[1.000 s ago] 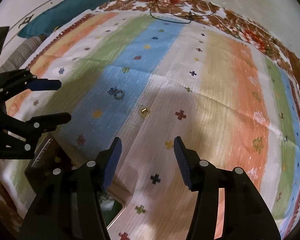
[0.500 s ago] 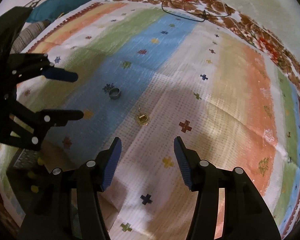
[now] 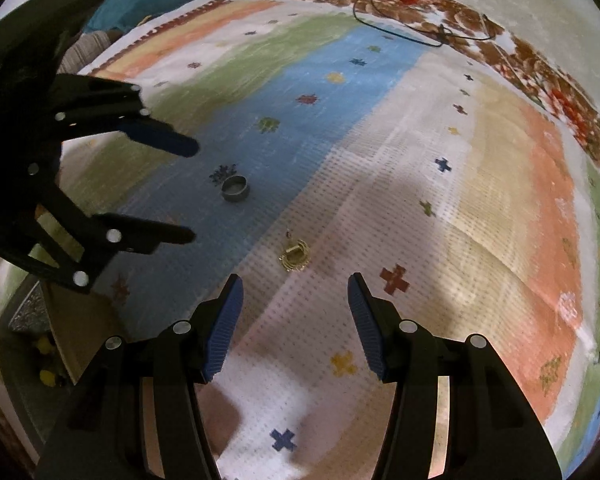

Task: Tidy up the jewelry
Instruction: 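Move both open tools down to the silver ring and gold charm, then grasp the silver ring with left tool while right tool grasps gold charm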

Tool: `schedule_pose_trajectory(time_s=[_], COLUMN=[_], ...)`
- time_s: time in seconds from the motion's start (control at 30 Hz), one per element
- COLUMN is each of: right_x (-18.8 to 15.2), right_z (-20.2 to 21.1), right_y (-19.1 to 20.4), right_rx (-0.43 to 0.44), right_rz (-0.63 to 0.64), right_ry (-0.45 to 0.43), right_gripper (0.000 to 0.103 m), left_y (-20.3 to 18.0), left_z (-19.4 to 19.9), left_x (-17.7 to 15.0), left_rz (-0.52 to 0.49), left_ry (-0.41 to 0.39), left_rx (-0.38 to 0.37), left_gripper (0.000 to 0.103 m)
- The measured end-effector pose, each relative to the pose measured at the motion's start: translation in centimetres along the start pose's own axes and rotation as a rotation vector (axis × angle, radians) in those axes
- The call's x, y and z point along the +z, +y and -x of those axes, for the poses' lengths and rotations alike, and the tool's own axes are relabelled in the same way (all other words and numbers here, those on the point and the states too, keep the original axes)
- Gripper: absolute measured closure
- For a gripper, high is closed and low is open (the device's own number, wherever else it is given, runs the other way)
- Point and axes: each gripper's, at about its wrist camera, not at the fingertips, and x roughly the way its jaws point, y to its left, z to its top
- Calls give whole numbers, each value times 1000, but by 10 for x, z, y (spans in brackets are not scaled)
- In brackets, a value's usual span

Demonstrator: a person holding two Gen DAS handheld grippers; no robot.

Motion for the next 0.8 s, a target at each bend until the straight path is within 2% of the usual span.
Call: schedule_pose_trajectory(time_s=[0.33,0.63,0.7,0.8], right_x=[1,7,7,7], right_z=[-13,-20,-20,-20], right_y=[-7,-6,-6,-6], right_rx=[11,7,10,19], right_rz=[-13,13,12,14], right_ry=[-1,-15,-14,-15], right_gripper=[49,49,49,55], left_y=[7,12,12,13], left_z=[-18,-27,-28,-29], left_x=[10,9,8,9], left_rz=[-25,-5,0,10], left_ry=[20,24,22,22], left_rx=[-2,-38,-46,-55], left_gripper=[39,39,42,46])
